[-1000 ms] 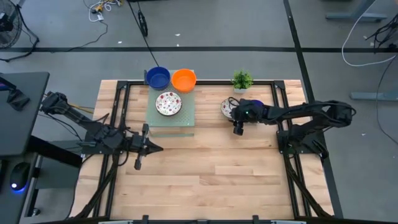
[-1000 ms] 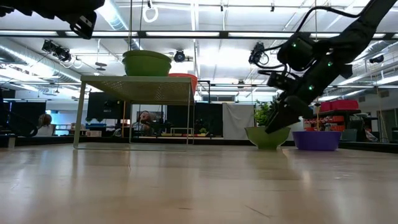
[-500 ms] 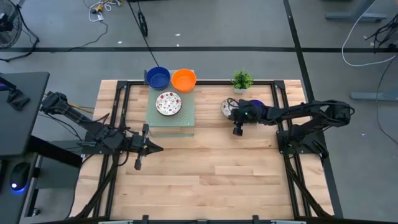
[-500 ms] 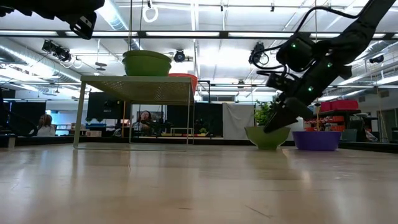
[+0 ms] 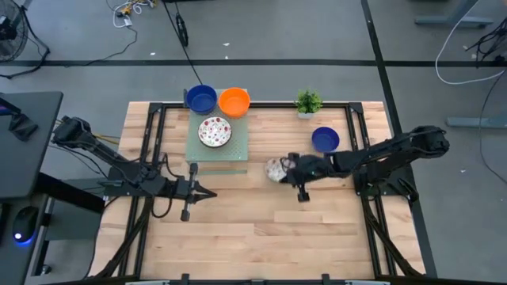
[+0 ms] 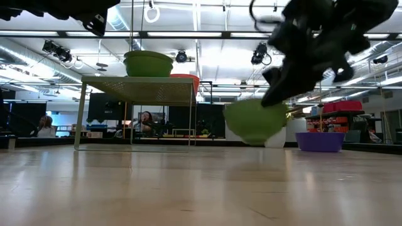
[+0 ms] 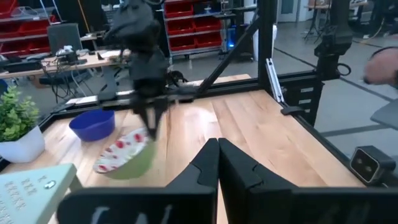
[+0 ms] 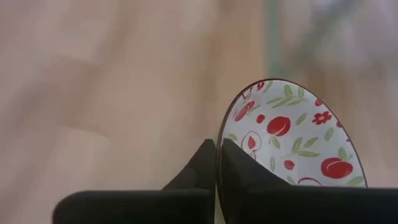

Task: Pick & Place Mini bowls
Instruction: Stack the white bowl on the stacked white bowls on the shelf

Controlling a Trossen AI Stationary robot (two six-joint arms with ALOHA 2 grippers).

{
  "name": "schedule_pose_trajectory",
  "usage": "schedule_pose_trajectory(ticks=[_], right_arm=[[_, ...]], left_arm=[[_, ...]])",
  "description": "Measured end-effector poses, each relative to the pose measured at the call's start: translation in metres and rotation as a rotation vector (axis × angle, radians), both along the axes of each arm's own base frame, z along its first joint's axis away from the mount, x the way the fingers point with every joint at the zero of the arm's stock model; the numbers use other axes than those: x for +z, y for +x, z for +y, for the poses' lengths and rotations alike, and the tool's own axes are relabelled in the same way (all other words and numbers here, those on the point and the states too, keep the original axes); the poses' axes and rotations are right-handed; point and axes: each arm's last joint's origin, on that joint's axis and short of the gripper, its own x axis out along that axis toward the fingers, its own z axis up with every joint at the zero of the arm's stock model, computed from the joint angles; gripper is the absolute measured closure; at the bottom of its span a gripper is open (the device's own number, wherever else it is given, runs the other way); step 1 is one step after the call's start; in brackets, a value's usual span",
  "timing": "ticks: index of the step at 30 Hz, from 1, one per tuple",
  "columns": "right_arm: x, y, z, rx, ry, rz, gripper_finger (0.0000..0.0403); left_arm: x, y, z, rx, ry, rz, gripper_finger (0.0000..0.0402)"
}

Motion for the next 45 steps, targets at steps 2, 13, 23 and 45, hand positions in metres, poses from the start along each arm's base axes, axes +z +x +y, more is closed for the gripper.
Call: schedule_pose_trajectory(ticks=[2,13,23,45], right_arm=[[0.009,0.004,0.016,0.082,0.034,-0.029,0.0394],[0.04,0.028,0.072,0.367,0.074,-0.149,0.0396],[0.029,0.052,0.088,0.466,0.061,-0.146,0.0395],[0.032,0.054,0.089,0.482,0.052,-0.186,0.0394]], left_arm=[[-0.002,0.005,0.0,0.01,0.0,-0.009,0.0389],[-0.017,0.037,0.012,-0.044,-0.029,-0.011,0.0236],[-0.03,0.092,0.002,-0.176,0.031,0.216,0.0167],[-0.043,0.122,-0.012,-0.313,0.088,0.272,0.0283]])
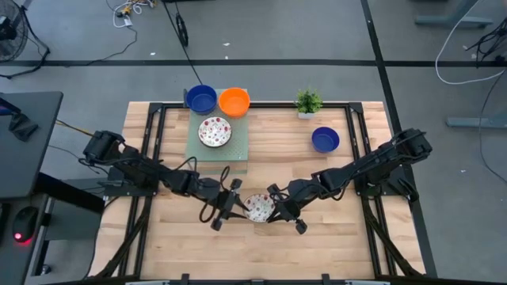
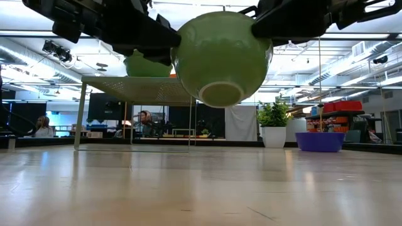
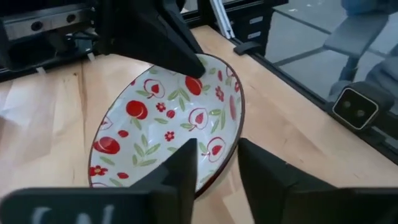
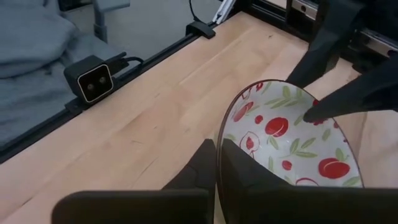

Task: Pick & Place Mini bowls
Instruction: Stack the white bowl on the stacked white bowls on the shelf

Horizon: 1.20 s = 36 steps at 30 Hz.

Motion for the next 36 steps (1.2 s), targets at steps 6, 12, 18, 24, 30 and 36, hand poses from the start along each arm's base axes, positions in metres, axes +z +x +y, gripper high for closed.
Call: schedule_pose_trajectory(ticks=[6,12,18,24,30,36], right_arm=[[0.002,0.002,0.001,0.014,0.008,-0.036,0.0393],[0.002,0.005,0.002,0.028,0.012,-0.078,0.0374],[0.01,0.011,0.004,0.027,0.043,-0.188,0.0327],[0.023,0.007,0.007,0.049,0.07,-0.239,0.0271],[0.033,-0.012,0.007,0.047,0.083,-0.12,0.0248],[0.024,-0.024,0.009,-0.029,0.106,0.027,0.0254]], left_arm=[[0.0,-0.001,-0.002,-0.069,0.015,-0.006,0.0361],[0.0,-0.002,-0.004,-0.152,-0.01,-0.002,0.0392],[-0.006,-0.004,-0.004,-0.167,-0.019,0.06,0.0395],[-0.007,-0.005,-0.007,-0.112,0.002,0.076,0.0395],[0.02,-0.005,-0.029,-0.064,0.107,0.17,0.0395],[0.073,-0.017,-0.054,0.07,0.301,0.265,0.0395]])
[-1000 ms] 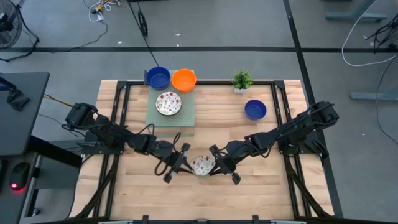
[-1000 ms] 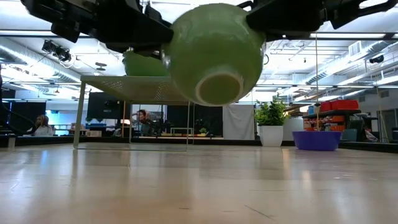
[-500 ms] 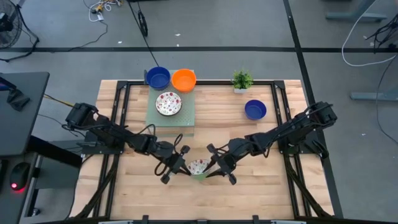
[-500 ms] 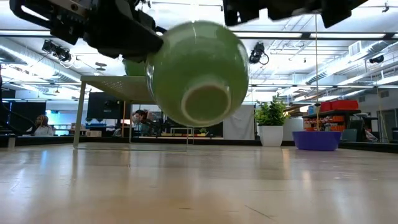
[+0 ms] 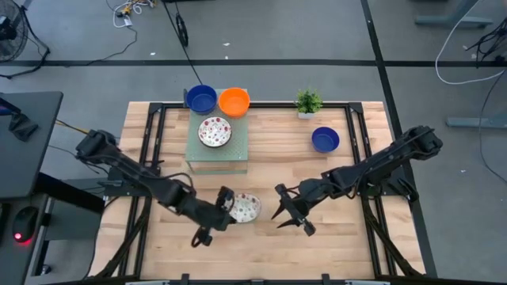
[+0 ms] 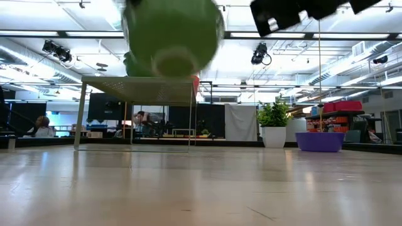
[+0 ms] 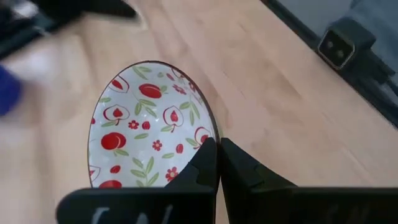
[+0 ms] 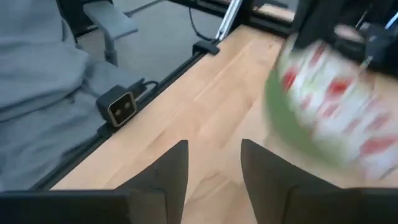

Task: Pick & Place Mini bowls
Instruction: Stack the white bowl on the stacked white bowls on the shelf

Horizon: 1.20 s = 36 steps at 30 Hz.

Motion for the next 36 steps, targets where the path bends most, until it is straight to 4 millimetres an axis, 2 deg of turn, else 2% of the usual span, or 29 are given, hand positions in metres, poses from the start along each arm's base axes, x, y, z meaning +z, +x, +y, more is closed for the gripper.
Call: schedule_pose_trajectory(ticks=[3,6,9,14,18,22,29,36], right_arm=[[-0.016,-0.007,0.001,-0.005,0.027,0.012,0.0259],[-0.033,-0.015,-0.003,-0.042,0.035,-0.024,0.0265],[-0.043,-0.021,-0.009,-0.128,0.024,-0.094,0.0272],[-0.049,-0.024,-0.017,-0.192,0.025,-0.15,0.0281],[-0.049,-0.024,-0.019,-0.199,0.024,-0.148,0.0287],[-0.049,-0.024,-0.019,-0.198,0.023,-0.147,0.0291],[-0.049,-0.024,-0.019,-0.199,0.023,-0.146,0.0291],[-0.049,-0.024,-0.019,-0.198,0.023,-0.146,0.0291]], left_arm=[[0.035,-0.008,-0.003,0.064,0.064,0.037,0.0395],[0.073,-0.012,0.004,0.151,0.128,0.057,0.0395],[0.106,-0.013,0.025,0.269,0.194,0.07,0.0395],[0.135,-0.014,0.071,0.441,0.277,0.126,0.0395],[0.135,-0.012,0.106,0.528,0.331,0.204,0.0392],[0.131,-0.012,0.129,0.594,0.354,0.266,0.0395],[0.131,-0.012,0.144,0.654,0.343,0.284,0.0391],[0.131,-0.012,0.147,0.711,0.302,0.272,0.0393]])
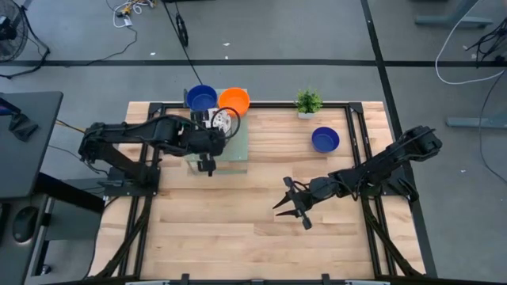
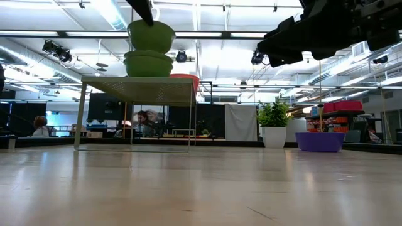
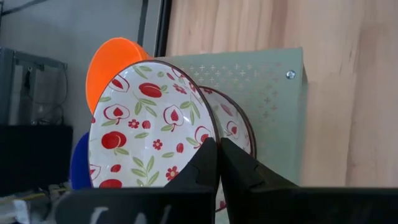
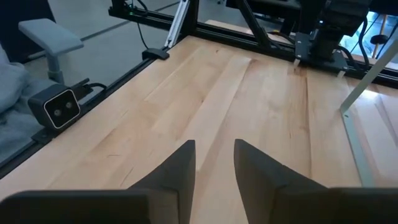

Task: Pick & Place Mini bowls
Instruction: Stack the white bowl on the stacked white bowls on the shelf

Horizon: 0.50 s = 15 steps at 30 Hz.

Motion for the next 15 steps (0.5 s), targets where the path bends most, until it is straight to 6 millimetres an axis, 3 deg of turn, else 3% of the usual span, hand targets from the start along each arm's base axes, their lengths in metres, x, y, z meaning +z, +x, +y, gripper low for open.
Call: schedule_pose_trajectory(ticks=[4,15], right_arm=[[0.0,0.0,0.0,0.0,0.0,0.0,0.0291],[0.0,0.0,0.0,0.0,0.0,0.001,0.0291]], left_arm=[[-0.003,0.001,0.0,0.05,-0.021,-0.032,0.0394],[-0.035,0.006,0.001,0.105,0.011,0.012,0.0392]])
